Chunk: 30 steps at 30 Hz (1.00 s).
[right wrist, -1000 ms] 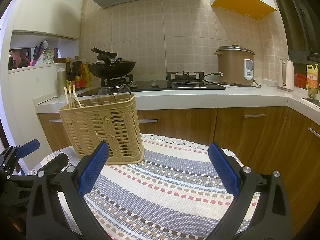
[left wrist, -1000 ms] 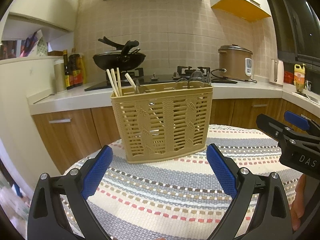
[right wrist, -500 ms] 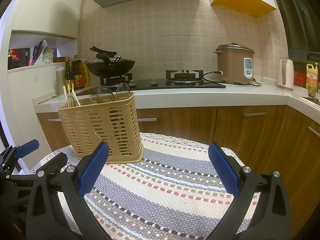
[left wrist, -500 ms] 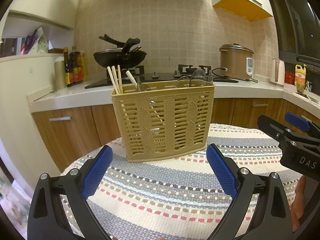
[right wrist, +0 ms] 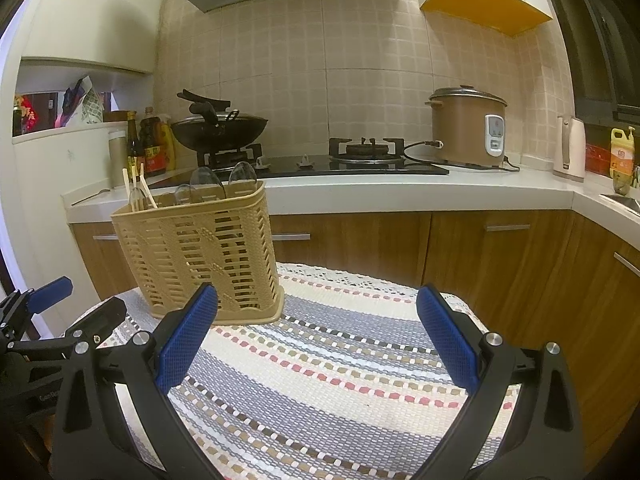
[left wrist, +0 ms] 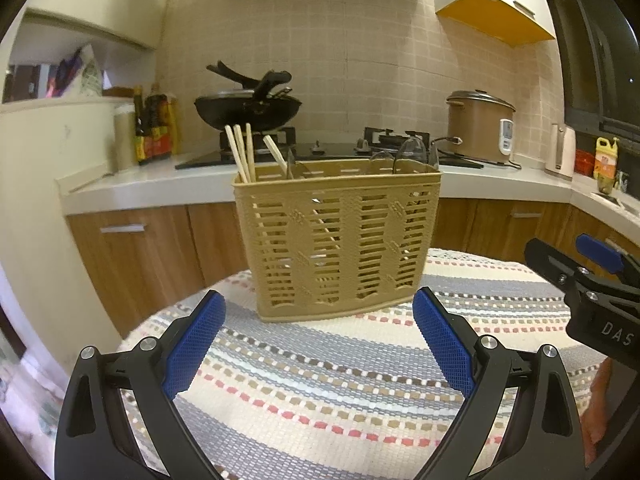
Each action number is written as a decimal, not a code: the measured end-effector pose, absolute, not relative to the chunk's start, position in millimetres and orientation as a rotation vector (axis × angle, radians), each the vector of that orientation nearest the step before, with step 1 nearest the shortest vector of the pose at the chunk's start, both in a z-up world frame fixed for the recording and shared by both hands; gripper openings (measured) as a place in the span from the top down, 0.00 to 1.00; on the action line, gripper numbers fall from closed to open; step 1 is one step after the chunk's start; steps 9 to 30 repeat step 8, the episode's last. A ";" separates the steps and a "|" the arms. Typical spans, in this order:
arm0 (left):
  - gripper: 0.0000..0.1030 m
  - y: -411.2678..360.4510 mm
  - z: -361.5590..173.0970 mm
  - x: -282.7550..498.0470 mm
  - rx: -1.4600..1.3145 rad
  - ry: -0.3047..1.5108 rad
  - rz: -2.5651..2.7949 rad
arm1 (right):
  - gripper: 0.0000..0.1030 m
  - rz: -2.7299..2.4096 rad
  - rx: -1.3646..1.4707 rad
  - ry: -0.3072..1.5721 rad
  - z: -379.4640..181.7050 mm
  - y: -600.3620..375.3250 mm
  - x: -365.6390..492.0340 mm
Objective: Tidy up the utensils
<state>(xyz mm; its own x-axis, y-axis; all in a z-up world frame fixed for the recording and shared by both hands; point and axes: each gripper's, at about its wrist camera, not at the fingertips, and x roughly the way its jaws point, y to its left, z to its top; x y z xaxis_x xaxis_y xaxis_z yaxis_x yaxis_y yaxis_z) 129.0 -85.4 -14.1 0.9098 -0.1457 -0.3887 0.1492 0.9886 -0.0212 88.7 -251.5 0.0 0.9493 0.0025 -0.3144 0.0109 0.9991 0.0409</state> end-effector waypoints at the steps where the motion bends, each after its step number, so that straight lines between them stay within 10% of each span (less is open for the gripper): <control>1: 0.09 -84.9 -14.1 129.2 0.005 0.404 -0.152 | 0.08 -0.006 0.042 0.320 0.0 -251.1 88.4; 30: 0.09 -84.2 -14.3 129.5 0.000 0.412 -0.149 | 0.08 -0.008 0.036 0.321 -0.4 -250.3 88.7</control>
